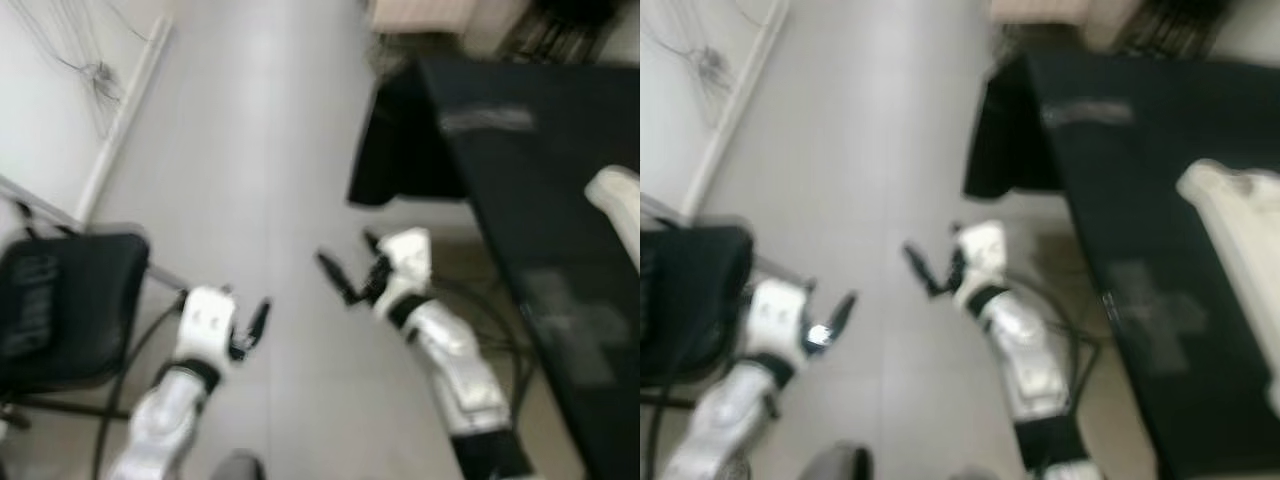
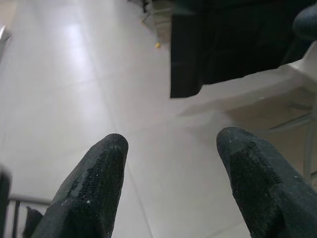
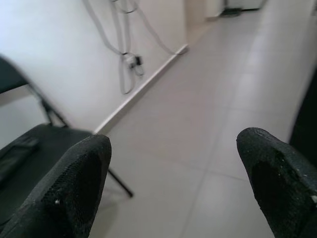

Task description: Building children table

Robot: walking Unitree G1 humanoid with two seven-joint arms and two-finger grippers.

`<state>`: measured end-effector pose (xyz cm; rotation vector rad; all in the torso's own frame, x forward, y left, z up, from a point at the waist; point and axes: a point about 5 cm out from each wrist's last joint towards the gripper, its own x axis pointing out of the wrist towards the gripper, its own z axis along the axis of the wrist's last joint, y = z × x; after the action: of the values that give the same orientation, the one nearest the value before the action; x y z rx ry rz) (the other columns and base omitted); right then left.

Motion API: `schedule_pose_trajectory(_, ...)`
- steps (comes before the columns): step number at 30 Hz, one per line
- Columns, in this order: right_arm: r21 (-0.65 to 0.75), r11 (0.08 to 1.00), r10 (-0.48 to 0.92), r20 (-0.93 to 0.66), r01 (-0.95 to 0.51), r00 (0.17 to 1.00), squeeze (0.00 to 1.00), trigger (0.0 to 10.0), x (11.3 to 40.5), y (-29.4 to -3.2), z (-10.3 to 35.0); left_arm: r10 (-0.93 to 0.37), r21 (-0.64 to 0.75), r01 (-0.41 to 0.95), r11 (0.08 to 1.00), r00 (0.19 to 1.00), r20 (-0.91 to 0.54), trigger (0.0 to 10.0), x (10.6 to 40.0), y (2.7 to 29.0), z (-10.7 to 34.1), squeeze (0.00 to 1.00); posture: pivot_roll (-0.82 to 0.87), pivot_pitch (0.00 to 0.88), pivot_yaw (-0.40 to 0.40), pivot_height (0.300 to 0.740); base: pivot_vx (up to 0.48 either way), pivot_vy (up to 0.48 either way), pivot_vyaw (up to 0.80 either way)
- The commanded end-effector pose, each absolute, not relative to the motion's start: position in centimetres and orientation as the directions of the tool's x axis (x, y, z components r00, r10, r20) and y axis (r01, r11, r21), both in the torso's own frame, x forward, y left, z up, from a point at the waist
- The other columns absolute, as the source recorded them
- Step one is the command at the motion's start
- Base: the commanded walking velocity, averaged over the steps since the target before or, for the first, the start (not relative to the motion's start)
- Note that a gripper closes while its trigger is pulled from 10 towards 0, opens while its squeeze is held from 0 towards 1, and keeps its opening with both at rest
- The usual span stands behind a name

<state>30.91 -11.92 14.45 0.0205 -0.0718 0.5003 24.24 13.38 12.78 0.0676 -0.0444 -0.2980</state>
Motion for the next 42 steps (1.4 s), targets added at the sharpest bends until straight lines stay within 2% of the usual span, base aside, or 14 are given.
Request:
schedule_pose_trajectory(1,0.008,0.890,0.455,0.062,-0.456,0.888,0.00,10.0,30.7,-12.8,13.8,-0.317,0.072,0.315,0.946,0.948,0.023,10.0,24.0,12.9,12.4,0.00,0.07,0.220,-0.067,0.740,0.416,0.000,0.00)
schedule_pose_trajectory(17,0.036,0.890,0.451,0.072,-0.454,0.890,0.00,10.0,31.0,-12.7,13.6,-0.320,0.063,0.318,0.946,0.947,0.025,10.0,24.6,13.0,12.1,0.00,0.07,0.210,-0.061,0.740,0.413,0.000,0.00)
schedule_pose_trajectory(27,0.041,0.892,0.446,0.090,-0.451,0.891,0.00,10.0,31.4,-12.7,13.7,-0.325,0.070,0.323,0.944,0.946,0.021,10.0,25.0,13.0,11.8,0.00,0.08,0.164,-0.051,0.740,0.412,0.000,0.00)
schedule_pose_trajectory(34,0.038,0.864,0.491,0.162,-0.503,0.856,0.00,10.0,32.3,-12.1,15.8,-0.327,0.083,0.325,0.942,0.945,0.019,10.0,26.1,13.1,11.7,0.00,0.07,0.104,-0.037,0.740,0.204,0.000,-0.76)
schedule_pose_trajectory(39,0.004,0.862,0.495,0.207,-0.507,0.844,0.00,10.0,33.4,-12.1,16.9,-0.359,0.114,0.355,0.928,0.933,0.023,10.0,27.7,12.5,11.7,0.00,0.08,0.004,-0.038,0.740,0.000,0.000,-0.80)
schedule_pose_trajectory(42,-0.008,0.868,0.486,0.212,-0.496,0.848,0.00,10.0,33.7,-12.3,17.0,-0.371,0.125,0.365,0.923,0.928,0.024,10.0,28.4,12.3,11.7,0.00,0.07,0.000,-0.040,0.740,0.000,0.000,-0.80)
